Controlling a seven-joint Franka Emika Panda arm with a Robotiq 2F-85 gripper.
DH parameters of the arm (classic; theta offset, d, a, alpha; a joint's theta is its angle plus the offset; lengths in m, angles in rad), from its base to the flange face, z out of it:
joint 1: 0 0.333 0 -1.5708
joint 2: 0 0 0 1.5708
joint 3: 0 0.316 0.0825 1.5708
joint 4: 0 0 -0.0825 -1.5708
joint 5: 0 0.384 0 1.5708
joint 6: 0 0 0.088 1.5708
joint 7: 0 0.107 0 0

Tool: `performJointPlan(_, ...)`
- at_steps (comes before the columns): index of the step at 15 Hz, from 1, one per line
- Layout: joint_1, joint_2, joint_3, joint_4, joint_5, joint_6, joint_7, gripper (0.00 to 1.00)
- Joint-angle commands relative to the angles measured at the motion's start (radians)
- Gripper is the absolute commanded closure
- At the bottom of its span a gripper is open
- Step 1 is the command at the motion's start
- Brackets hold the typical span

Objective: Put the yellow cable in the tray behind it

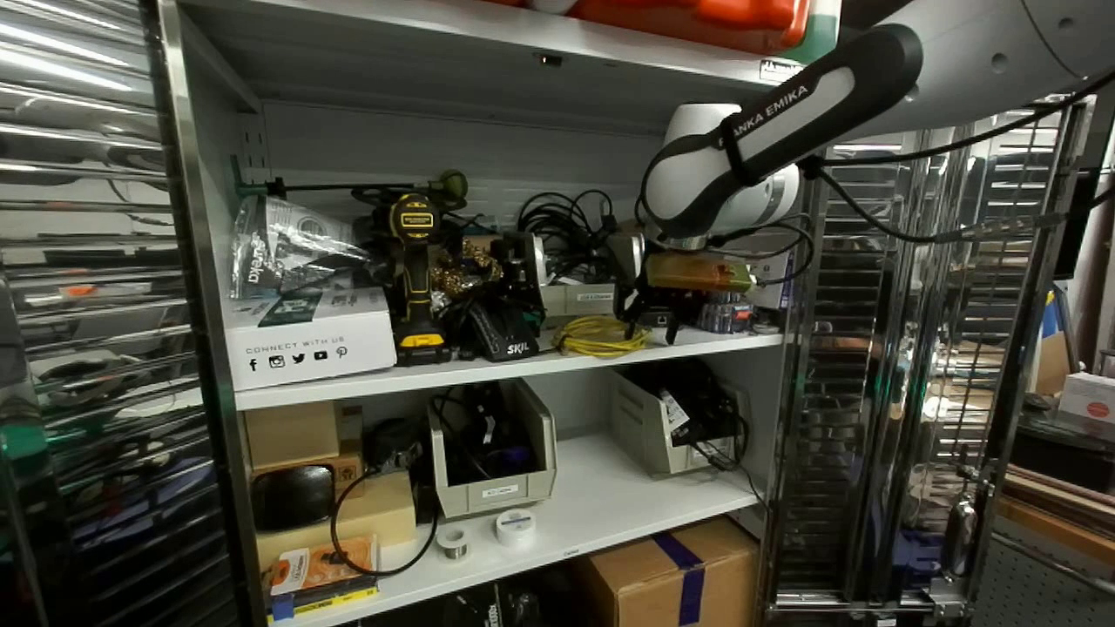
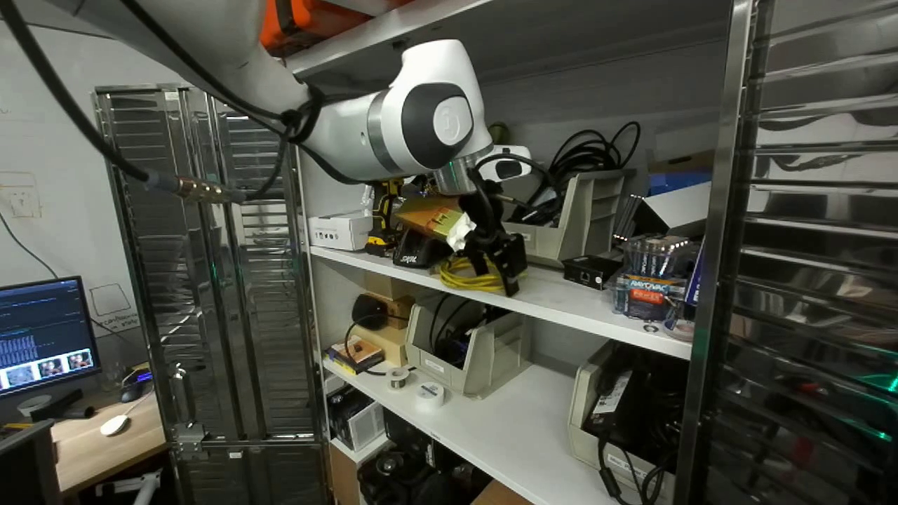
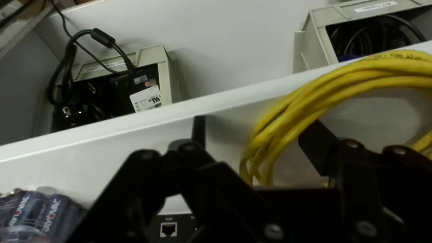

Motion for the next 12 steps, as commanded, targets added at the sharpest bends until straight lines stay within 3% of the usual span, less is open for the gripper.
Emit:
performJointPlan(1,0.029,0.044,-0.021,0.091,-0.067,-0.149,0.03,0.58)
performJointPlan(5,0.034,0.034,-0.014,0.106,-0.075,-0.2,0.022,0.88)
performJointPlan(8,0.029,-0.002,-0.013,0.061,-0.068,-0.184,0.027,0.92)
performJointPlan(12,0.028,-0.096,-0.024,-0.071,-0.087,-0.06,0.06,0.89)
